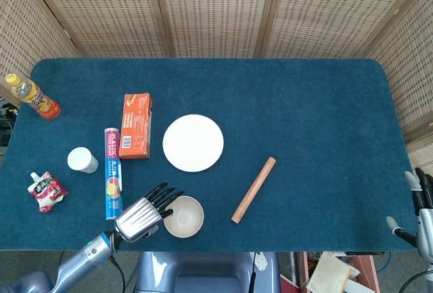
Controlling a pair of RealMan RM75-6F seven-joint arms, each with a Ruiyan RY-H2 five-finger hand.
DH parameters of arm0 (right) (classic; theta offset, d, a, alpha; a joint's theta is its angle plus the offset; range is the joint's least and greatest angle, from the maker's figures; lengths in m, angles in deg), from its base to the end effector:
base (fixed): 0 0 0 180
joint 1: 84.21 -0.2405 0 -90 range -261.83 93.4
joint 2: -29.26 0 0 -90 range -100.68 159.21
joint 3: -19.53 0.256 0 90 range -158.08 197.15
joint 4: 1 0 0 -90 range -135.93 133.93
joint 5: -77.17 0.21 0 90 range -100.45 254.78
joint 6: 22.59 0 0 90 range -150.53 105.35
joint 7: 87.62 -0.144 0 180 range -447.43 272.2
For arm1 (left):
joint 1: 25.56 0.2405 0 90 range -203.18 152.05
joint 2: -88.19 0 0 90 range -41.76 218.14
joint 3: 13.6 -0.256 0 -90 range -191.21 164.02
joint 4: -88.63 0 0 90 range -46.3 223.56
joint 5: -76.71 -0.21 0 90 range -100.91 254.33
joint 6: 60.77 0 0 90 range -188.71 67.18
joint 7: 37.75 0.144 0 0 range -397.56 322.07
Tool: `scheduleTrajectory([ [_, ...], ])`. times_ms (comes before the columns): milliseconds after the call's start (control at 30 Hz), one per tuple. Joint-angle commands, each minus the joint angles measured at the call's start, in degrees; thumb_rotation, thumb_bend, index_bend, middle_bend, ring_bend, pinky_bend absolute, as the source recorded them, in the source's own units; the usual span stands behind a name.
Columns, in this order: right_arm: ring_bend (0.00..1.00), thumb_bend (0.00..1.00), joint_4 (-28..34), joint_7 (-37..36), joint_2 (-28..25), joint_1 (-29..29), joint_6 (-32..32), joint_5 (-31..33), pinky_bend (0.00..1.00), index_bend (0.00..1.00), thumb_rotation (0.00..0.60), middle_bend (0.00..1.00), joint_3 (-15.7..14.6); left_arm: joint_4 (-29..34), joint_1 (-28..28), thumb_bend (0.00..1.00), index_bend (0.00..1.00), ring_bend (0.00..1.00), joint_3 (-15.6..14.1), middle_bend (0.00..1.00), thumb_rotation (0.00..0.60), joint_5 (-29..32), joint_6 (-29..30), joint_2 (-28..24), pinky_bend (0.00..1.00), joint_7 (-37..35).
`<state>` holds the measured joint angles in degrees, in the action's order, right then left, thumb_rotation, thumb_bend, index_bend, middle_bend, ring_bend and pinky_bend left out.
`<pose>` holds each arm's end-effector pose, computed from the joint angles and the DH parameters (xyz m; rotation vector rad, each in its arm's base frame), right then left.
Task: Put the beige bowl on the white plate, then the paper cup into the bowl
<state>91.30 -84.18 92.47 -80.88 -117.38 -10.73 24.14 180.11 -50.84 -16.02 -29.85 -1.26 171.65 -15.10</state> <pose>-0.3186 -0.1406 0.1888 1.2493 -0.7665 0.8729 -0.1755 0.2011 -0.0202 -2.3003 -0.4751 -0.9628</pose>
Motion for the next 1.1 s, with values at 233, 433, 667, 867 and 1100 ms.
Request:
scheduleTrajectory([
  [233,0.00,0.17,0.10,-1.56,-0.55,0.22,-0.47,0.09,0.00,0.00,0.600,0.00,0.22,0.29,-1.45,0.28,0.46,0.00,0.83,0.00,0.600,4.55,-3.79,2.94,0.00,4.53],
  [433,0.00,0.17,0.08,-2.28,-0.76,0.24,-0.54,0.08,0.00,0.00,0.600,0.00,0.28,-0.98,-1.85,0.33,0.53,0.00,1.26,0.00,0.600,6.52,-4.55,4.45,0.00,6.23],
  [667,0.00,0.17,0.18,-2.59,-0.92,0.21,-0.52,-0.17,0.00,0.00,0.600,0.00,0.19,-2.61,-2.38,0.39,0.59,0.00,1.34,0.00,0.600,8.10,-4.58,6.00,0.00,7.20],
  [867,0.00,0.17,0.21,-2.83,-1.00,0.22,-0.50,-0.20,0.00,0.00,0.600,0.00,0.16,-2.92,-2.58,0.41,0.61,0.00,1.13,0.00,0.600,8.29,-3.39,6.28,0.00,7.04],
  [1100,0.00,0.17,0.24,-3.15,-1.12,0.28,-0.59,-0.31,0.00,0.00,0.600,0.00,0.11,-1.84,-3.07,0.41,0.62,0.00,1.82,0.00,0.600,8.89,-1.80,4.77,0.00,6.15],
])
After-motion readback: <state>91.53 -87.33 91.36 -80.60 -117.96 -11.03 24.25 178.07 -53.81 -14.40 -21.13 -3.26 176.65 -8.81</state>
